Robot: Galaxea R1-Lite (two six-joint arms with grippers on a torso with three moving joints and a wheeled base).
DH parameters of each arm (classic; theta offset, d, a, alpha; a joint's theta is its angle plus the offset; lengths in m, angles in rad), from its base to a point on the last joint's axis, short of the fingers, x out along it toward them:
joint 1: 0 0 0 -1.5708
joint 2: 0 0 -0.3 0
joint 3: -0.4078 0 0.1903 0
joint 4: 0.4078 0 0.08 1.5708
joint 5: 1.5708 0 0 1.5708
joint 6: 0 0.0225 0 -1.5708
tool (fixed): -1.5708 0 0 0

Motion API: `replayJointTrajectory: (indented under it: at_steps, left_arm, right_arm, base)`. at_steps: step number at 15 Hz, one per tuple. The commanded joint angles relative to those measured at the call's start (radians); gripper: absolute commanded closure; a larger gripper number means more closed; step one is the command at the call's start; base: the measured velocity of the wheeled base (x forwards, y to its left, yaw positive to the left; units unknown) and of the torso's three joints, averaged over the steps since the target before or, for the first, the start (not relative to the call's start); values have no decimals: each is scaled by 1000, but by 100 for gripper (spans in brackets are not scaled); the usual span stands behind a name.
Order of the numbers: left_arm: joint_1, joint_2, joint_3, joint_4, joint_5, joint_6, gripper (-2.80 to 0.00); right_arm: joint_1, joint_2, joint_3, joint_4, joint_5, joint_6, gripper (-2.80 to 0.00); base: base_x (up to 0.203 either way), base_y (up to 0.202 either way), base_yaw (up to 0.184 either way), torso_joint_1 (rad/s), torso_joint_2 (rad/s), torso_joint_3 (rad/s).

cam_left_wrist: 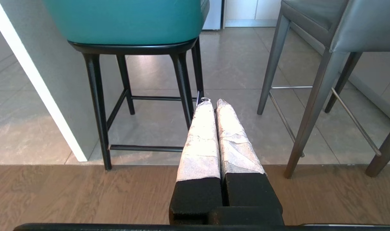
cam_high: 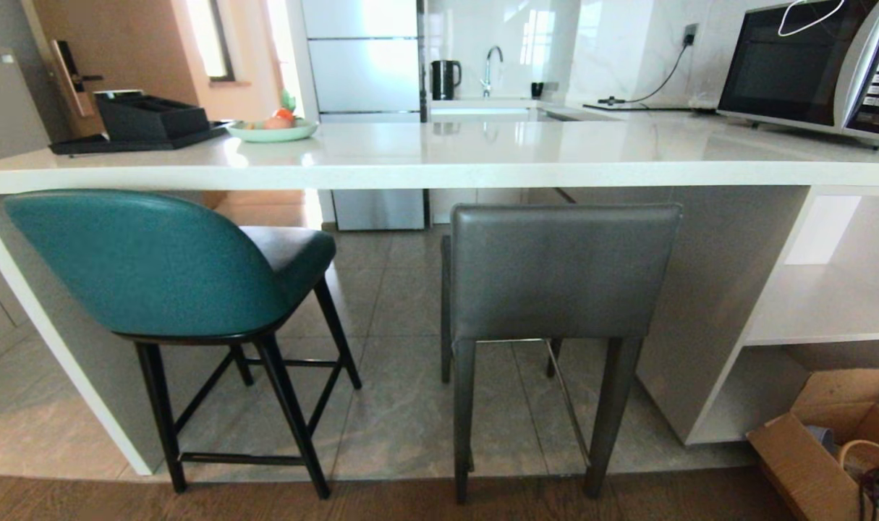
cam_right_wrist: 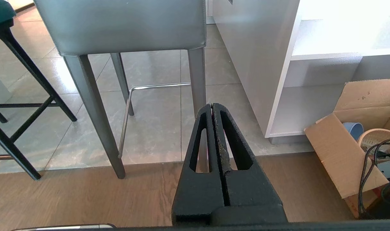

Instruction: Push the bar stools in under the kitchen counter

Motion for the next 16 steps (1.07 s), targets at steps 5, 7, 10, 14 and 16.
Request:
replayJointTrajectory:
  at_steps: [5, 7, 10, 14, 16]
  left_arm:
    - [0, 2, 2, 0, 0, 0, 0]
    - [0, 2, 2, 0, 0, 0, 0]
    - [0, 2, 2, 0, 0, 0, 0]
    - [0, 2, 2, 0, 0, 0, 0]
    - [0, 2, 2, 0, 0, 0, 0]
  right_arm:
    - [0, 2, 0, -2, 0, 0, 0]
    - [0, 2, 0, -2, 0, 0, 0]
    - [0, 2, 0, -2, 0, 0, 0]
    - [0, 2, 0, -2, 0, 0, 0]
    - [0, 2, 0, -2, 0, 0, 0]
  base:
    - [0, 0, 0, 14, -56, -40]
    - [0, 0, 0, 52, -222, -251]
    - [0, 0, 0, 142, -422, -273]
    - [0, 0, 0, 46, -141, -68]
    - [0, 0, 0, 6, -13, -4]
